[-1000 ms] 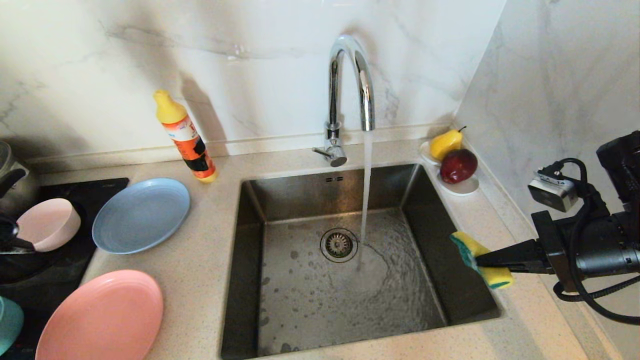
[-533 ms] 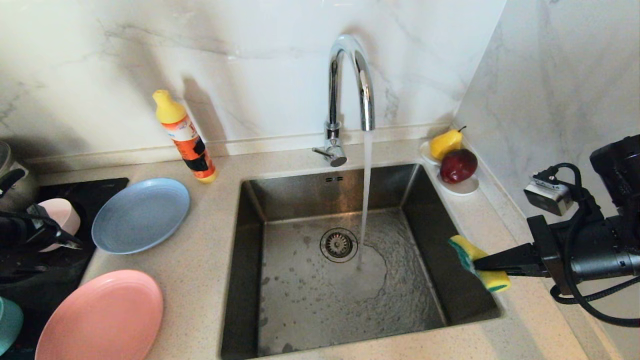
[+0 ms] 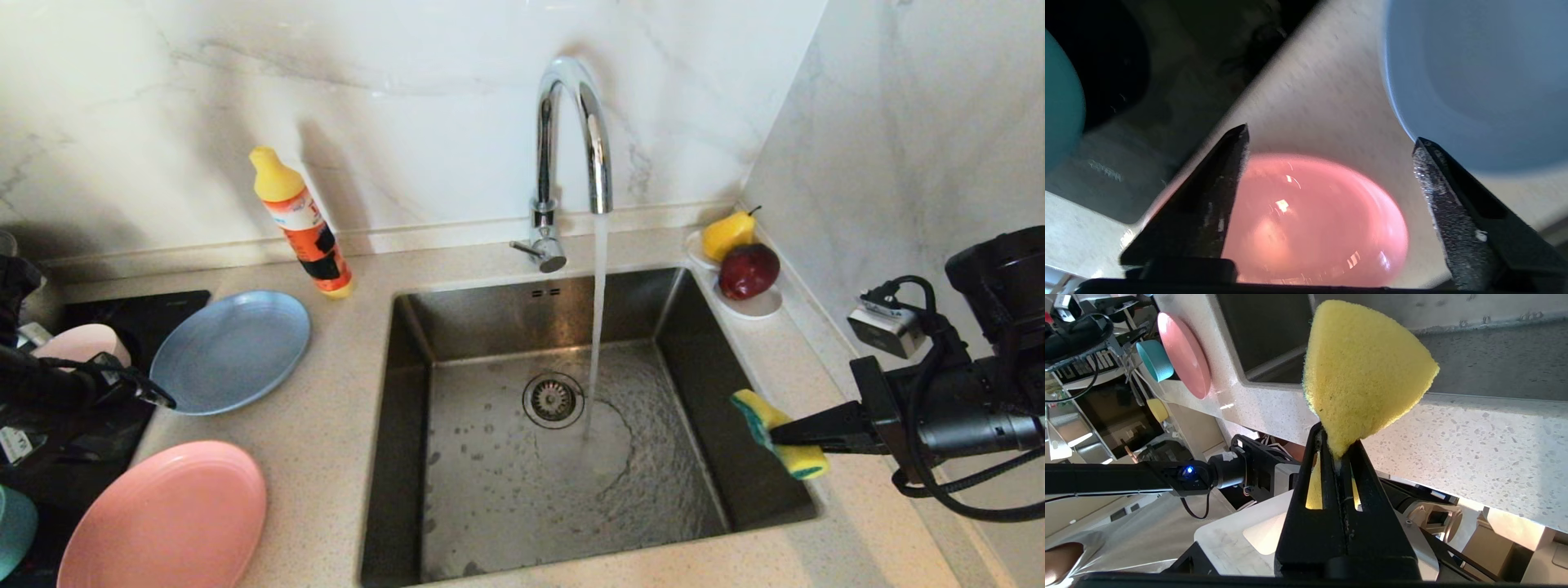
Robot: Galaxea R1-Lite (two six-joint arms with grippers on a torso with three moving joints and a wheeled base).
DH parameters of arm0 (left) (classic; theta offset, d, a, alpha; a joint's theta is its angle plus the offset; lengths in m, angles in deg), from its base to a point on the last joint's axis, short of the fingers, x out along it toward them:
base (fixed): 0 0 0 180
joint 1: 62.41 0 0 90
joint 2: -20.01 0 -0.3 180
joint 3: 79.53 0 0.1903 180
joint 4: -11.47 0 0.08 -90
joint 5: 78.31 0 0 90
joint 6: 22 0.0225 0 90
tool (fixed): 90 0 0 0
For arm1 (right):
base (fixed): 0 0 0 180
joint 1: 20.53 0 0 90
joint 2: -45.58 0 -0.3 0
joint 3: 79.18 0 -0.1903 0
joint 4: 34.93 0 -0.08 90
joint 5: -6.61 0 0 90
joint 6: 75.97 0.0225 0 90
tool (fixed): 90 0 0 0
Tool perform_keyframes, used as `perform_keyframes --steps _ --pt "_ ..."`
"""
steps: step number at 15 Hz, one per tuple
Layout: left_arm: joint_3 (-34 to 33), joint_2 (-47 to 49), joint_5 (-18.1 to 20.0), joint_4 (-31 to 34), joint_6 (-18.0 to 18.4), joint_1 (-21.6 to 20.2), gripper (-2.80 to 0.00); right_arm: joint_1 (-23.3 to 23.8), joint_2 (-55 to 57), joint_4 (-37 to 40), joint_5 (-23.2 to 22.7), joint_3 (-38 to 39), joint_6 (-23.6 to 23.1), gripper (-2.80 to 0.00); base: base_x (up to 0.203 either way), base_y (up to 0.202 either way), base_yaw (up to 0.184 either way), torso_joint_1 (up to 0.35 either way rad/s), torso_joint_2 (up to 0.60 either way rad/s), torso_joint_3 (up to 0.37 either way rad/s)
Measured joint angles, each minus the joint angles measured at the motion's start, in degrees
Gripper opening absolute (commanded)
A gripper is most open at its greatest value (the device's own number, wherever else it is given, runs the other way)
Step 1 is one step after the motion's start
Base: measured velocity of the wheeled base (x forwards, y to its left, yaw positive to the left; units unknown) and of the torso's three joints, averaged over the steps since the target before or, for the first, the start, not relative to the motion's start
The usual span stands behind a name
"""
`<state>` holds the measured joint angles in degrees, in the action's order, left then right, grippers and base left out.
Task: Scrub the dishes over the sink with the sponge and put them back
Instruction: Wash the plate
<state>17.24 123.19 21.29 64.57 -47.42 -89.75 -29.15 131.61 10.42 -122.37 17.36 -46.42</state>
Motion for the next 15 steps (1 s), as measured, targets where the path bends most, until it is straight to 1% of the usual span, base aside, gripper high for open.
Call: perform_keyframes --steps 4,7,12,15 --pt "0.3 2.0 -0.3 -1.9 -0.6 0.0 0.0 0.2 0.5 -0.4 -0.1 0.0 0.0 -2.8 0.0 0.0 0.0 0.0 0.0 0.0" --pt "2.9 2.9 -0.4 -2.2 -2.9 0.4 0.0 0.6 0.7 -0.8 -0.1 0.1 0.0 -2.8 0.0 0.0 0.0 0.0 0.0 0.0" --pt "5.9 5.8 -3.6 -2.4 -4.6 2.8 0.0 0.9 0.8 -0.9 -0.1 0.1 0.0 -2.8 0.0 0.0 0.0 0.0 0.0 0.0" --pt "7.2 7.5 -4.2 -3.7 -5.9 4.1 0.0 1.0 1.0 -0.9 -0.1 0.0 0.0 -2.8 0.0 0.0 0.0 0.0 0.0 0.0"
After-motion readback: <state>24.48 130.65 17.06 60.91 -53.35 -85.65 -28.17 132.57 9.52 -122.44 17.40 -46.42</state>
